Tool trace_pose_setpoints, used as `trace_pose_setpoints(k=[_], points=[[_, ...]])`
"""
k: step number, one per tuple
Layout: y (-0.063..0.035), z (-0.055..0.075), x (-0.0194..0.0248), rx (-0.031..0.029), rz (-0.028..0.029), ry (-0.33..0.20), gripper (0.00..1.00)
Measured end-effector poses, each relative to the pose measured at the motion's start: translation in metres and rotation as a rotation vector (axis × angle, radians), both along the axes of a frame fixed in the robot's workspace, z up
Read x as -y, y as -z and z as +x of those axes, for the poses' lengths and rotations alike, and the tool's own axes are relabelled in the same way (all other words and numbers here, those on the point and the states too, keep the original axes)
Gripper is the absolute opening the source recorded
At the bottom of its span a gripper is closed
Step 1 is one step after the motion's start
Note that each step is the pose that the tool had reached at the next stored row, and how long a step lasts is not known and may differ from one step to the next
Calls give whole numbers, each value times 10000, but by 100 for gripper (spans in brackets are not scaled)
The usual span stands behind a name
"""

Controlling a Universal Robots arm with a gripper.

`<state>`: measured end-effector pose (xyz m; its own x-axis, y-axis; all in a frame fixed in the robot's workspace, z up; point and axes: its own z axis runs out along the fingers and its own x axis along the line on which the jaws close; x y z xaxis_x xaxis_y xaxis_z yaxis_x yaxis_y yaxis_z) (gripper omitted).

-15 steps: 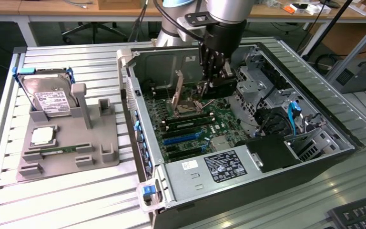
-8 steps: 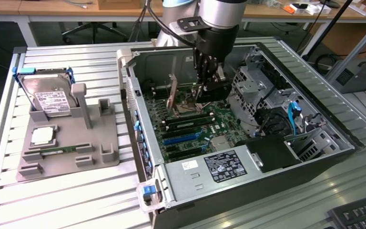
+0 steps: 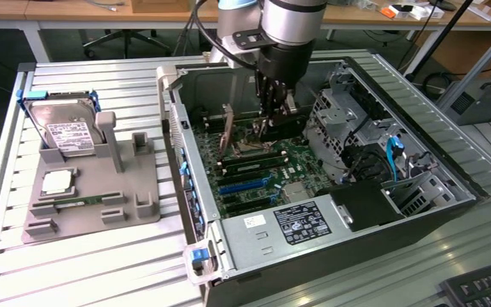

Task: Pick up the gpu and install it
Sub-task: 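Insert the gpu into the slot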

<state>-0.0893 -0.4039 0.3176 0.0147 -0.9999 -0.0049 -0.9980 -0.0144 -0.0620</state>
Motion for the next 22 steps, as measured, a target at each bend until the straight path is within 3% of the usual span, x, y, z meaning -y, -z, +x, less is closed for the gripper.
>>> trace_pose_setpoints(k=[6,15,22], points=[[90,-73,-6,-1,-30,15,27],[112,-97,179,0,-37,15,27],[138,-112,254,0,-39,17,27]])
